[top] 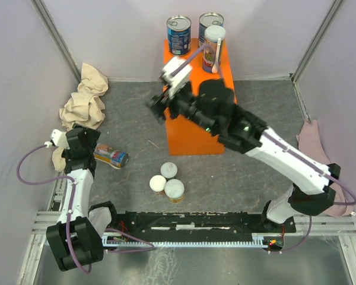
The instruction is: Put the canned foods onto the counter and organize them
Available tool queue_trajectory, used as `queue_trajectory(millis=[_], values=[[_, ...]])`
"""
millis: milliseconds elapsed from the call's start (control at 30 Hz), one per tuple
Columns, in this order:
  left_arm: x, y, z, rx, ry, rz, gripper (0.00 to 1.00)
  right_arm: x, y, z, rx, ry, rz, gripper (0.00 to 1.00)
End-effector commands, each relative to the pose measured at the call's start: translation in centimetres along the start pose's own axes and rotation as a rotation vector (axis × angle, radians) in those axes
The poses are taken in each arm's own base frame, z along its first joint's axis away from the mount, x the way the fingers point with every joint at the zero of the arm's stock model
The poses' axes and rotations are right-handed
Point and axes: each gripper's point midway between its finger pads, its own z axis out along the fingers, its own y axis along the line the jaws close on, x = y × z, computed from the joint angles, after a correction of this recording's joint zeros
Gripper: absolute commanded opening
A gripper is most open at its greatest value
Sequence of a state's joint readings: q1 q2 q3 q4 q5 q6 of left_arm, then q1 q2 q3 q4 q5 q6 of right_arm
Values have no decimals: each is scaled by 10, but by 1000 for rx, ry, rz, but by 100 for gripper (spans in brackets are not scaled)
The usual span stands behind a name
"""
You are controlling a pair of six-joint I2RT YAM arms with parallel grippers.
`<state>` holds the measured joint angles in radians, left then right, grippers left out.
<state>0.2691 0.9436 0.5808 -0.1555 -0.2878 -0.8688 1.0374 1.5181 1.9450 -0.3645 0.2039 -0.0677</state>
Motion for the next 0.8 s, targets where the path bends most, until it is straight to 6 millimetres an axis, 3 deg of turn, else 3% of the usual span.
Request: queue_trajectory(millis=[0, 133, 333, 500, 767], values=[[-16, 0, 1, -9, -55, -8, 99, 48, 57, 14, -86, 108, -74, 81], [-17, 3, 2, -24, -60, -12, 99, 89, 98, 25, -169, 196, -43, 82], [-18, 6, 1, -35, -65, -20, 99, 159, 144, 41, -267, 341, -30, 84], [-21, 9, 0, -54, -76, -27, 99, 198, 164, 54, -313, 383, -28, 86], [-27, 18, -2, -99, -113, -33, 99, 243, 191, 77, -383, 454, -25, 90]])
